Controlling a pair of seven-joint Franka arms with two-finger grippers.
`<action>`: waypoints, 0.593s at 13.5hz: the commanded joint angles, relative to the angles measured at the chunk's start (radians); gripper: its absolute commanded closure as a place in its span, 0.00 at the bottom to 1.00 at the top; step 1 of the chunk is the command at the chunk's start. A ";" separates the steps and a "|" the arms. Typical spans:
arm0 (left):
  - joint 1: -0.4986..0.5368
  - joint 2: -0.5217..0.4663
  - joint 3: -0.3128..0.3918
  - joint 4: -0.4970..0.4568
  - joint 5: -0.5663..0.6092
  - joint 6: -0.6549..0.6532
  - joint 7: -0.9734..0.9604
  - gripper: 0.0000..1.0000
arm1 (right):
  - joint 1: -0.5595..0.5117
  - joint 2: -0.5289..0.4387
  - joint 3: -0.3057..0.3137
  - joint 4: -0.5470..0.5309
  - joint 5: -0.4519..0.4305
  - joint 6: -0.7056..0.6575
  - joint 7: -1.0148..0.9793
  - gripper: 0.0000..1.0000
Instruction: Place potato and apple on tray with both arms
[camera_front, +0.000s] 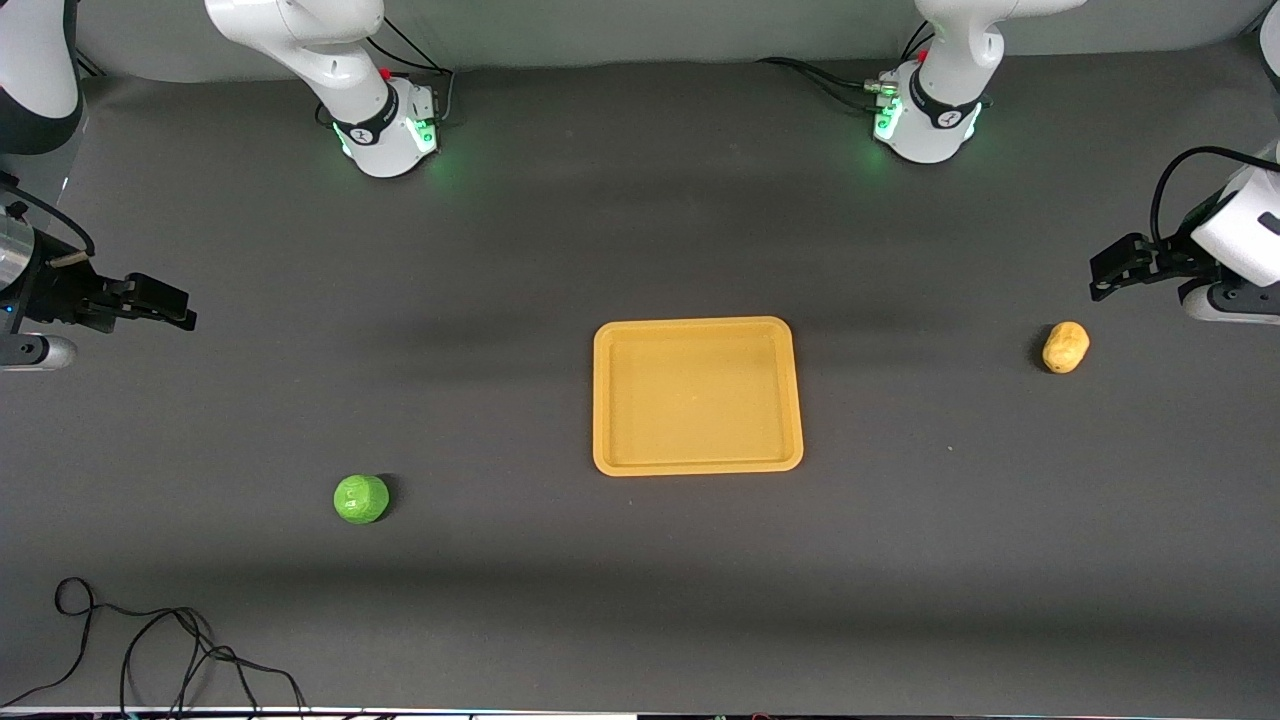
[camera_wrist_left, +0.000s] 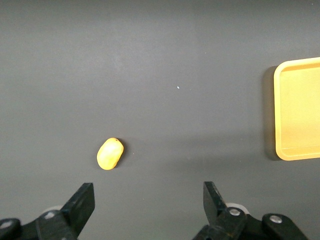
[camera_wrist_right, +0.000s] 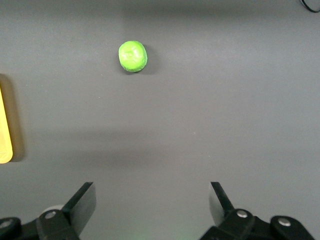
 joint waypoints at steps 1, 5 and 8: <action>0.000 -0.010 0.001 -0.005 0.003 0.002 0.009 0.03 | -0.013 0.010 0.009 0.029 0.026 -0.020 -0.002 0.00; -0.003 0.019 -0.001 0.003 0.027 0.013 0.014 0.03 | -0.012 0.012 0.009 0.037 0.029 -0.020 -0.002 0.00; 0.003 0.085 0.004 -0.015 0.055 0.065 0.014 0.04 | -0.013 0.015 0.009 0.037 0.031 -0.020 -0.008 0.00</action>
